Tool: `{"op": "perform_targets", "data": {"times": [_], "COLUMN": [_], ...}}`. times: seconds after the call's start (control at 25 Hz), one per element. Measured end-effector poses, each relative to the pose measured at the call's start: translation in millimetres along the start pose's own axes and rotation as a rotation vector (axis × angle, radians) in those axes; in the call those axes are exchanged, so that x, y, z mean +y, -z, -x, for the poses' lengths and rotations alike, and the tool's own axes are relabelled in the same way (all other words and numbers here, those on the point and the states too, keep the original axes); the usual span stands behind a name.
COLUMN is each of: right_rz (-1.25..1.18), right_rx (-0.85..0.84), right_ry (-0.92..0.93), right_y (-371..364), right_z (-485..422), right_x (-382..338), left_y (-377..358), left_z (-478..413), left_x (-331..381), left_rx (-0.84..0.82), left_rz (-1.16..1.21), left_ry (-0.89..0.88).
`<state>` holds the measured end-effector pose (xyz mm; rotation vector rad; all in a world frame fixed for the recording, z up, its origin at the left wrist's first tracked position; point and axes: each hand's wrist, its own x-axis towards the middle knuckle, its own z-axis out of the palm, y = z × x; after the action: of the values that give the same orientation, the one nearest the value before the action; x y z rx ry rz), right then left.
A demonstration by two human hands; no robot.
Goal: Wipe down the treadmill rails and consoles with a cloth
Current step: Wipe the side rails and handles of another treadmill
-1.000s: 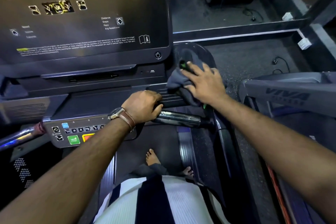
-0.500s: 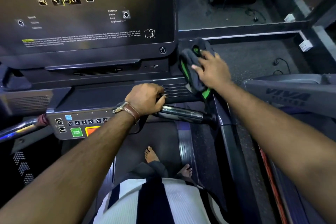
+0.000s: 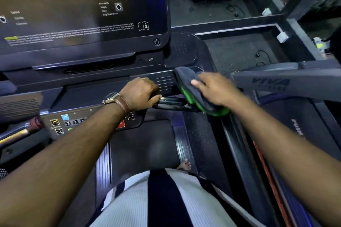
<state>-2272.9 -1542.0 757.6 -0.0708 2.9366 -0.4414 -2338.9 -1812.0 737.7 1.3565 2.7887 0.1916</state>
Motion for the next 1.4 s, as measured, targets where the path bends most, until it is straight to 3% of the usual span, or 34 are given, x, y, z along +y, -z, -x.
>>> {"op": "perform_targets", "data": {"times": [0.12,0.24,0.28,0.4,0.44,0.52,0.6,0.68,0.76,0.8,0.92,1.0,1.04,1.12,1.24,1.32,1.4], "right_rz": [0.161,-0.021,0.016,0.282,0.306,0.232,0.107,0.160,0.273,0.335,0.291,0.221,0.224,0.225,0.330,0.295,0.149], "right_rx": [0.199,0.400,0.439,0.452,0.464,0.533,0.613,0.624,0.475,0.420,0.390,0.420,0.453,0.549,0.461,0.486,0.654], "right_ry": [-0.132,-0.385,-0.377,-0.105,-0.132,-0.385,-0.591,-0.369,-0.095,-0.043,-0.300,-0.551,-0.562,-0.363,-0.022,-0.171,-0.554], "right_y": [-70.5,-119.5,-130.5,-137.7,-130.3,-117.6,-118.6,-132.0,-132.3,-124.4,-106.2,-102.4,-105.0,-122.3,-128.2,-120.7,-117.4], "right_z": [38.6,37.4,41.0,60.6,61.9,51.0,26.7,18.4,32.2,39.2,31.0,1.6,-5.3,4.2,42.4,41.6,17.2], "right_x": [-41.5,-96.8,-105.9,-62.2,-45.9,-47.0,-95.2,-132.2,-113.7,-91.7,-67.2,-103.3,-128.3,-151.4,-97.0,-66.4,-82.2], "left_y": [2.6,3.1,3.3,1.9,1.8,2.5,1.6,0.1,-1.2,-2.3,-3.1,-2.5,-2.2,-2.0,-1.3,0.1,0.0], "left_z": [3.4,5.3,6.4,11.7,14.4,19.3,26.1,34.3,39.2,40.3,37.7,33.1,32.8,33.6,36.3,35.6,33.6], "left_x": [-2.3,0.6,1.4,-2.0,-3.1,-8.8,-17.5,-25.7,-31.8,-32.4,-32.3,-30.8,-29.1,-27.6,-29.1,-28.9,-29.3], "left_rx": [-0.013,0.014,0.028,0.027,0.022,0.032,0.030,0.052,0.048,0.046,0.056,0.038,0.035,0.036,0.023,0.012,-0.002], "left_rz": [0.048,0.066,0.054,0.058,0.065,0.058,0.059,0.098,0.161,0.195,0.274,0.289,0.288,0.293,0.301,0.323,0.362], "left_ry": [-0.012,0.014,0.015,-0.024,-0.040,-0.087,-0.125,-0.154,-0.163,-0.158,-0.098,-0.068,-0.068,-0.072,-0.065,-0.043,-0.012]}}
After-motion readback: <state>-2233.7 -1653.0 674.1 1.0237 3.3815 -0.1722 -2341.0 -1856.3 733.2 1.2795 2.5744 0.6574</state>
